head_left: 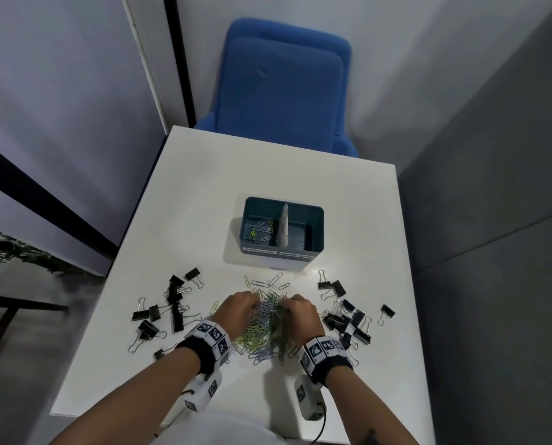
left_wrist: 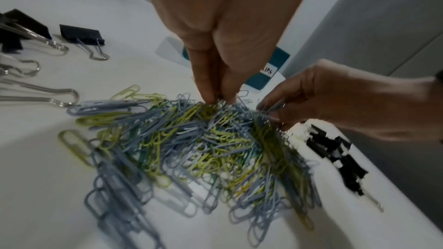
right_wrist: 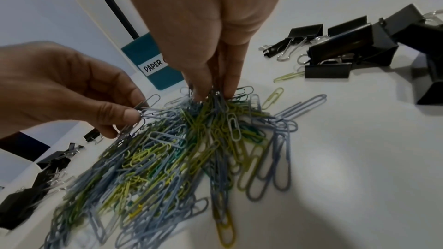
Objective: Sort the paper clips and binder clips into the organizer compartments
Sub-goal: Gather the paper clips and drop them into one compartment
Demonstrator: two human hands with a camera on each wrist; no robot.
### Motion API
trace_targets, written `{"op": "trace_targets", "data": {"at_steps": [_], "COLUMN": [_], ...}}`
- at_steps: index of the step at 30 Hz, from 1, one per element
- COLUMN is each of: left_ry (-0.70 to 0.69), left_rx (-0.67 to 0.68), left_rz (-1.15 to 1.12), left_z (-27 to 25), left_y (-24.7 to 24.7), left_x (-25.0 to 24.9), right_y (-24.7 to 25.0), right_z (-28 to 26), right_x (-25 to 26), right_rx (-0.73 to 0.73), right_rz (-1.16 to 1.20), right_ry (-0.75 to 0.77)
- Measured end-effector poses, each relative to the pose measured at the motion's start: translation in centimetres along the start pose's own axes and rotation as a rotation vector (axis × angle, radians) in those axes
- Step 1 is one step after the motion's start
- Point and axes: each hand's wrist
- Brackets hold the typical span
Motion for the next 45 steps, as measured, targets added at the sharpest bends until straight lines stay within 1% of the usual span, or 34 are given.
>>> {"op": "trace_targets", "data": {"at_steps": [2,7,12,16,19,21,24,28,29,32,34,36,38,41,42,45], "left_ry": [0.010,-0.045,-0.095,-0.123,-0.136,-0.130,-0.081,-0.011,0.004,0.058,0.089,0.142,0.168,0.136,0.126,0.035], "left_rx": [-0.031,-0.144,-0.273,-0.355,-0.439,-0.462,-0.429,-0.450,-0.431,-0.314,-0.212,-0.077,0.024,0.123,0.160,0.237], "left_rz": [-0.062,-0.224,-0.329,-0.350,-0.330,-0.321,-0.335,-0.260,-0.229,-0.152,-0.093,0.008,0.103,0.213,0.246,0.401], "left_z": [-0.3,-0.9,-1.0,1.1,3.7,5.6,7.4,6.6,6.1,4.3,3.4,2.7,2.3,1.7,1.4,0.5], "left_y": [0.7,3.7,8.8,12.9,14.8,15.3,15.2,13.2,12.1,8.2,5.7,3.5,1.8,-0.5,-1.1,-2.7], "left_x": [-0.4,-0.9,-3.7,-5.6,-6.3,-6.3,-5.4,-2.6,-1.6,1.0,2.0,2.4,2.5,2.4,2.3,2.1], "right_y": [0.3,0.5,1.4,3.1,4.9,6.3,8.9,13.0,13.9,15.3,15.5,15.3,14.7,12.5,11.3,6.9], "right_z": [-0.1,-0.4,-1.7,-2.6,-2.5,-2.0,-0.8,2.2,3.3,6.9,8.8,9.8,9.8,8.2,7.5,5.9], "right_x": [-0.2,-1.1,-1.8,-0.8,0.3,1.1,2.9,5.7,6.5,8.2,9.0,9.4,9.3,8.4,7.7,4.9], "right_rx": [-0.015,-0.049,-0.125,-0.162,-0.147,-0.144,-0.177,-0.267,-0.293,-0.336,-0.310,-0.236,-0.222,-0.289,-0.284,-0.138], "right_rz": [0.032,0.052,0.079,0.130,0.152,0.164,0.153,0.163,0.176,0.167,0.158,0.153,0.105,0.115,0.127,0.091], "right_ry": [0.000,-0.034,0.034,0.110,0.139,0.153,0.176,0.241,0.253,0.232,0.187,0.124,0.087,0.115,0.117,0.053]}}
Point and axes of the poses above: each hand's wrist, its own z-axis towards the middle knuckle, its own y-axis out of the back of the hand, x = y × z, and after that the axes turned 1 degree about z, right-handed
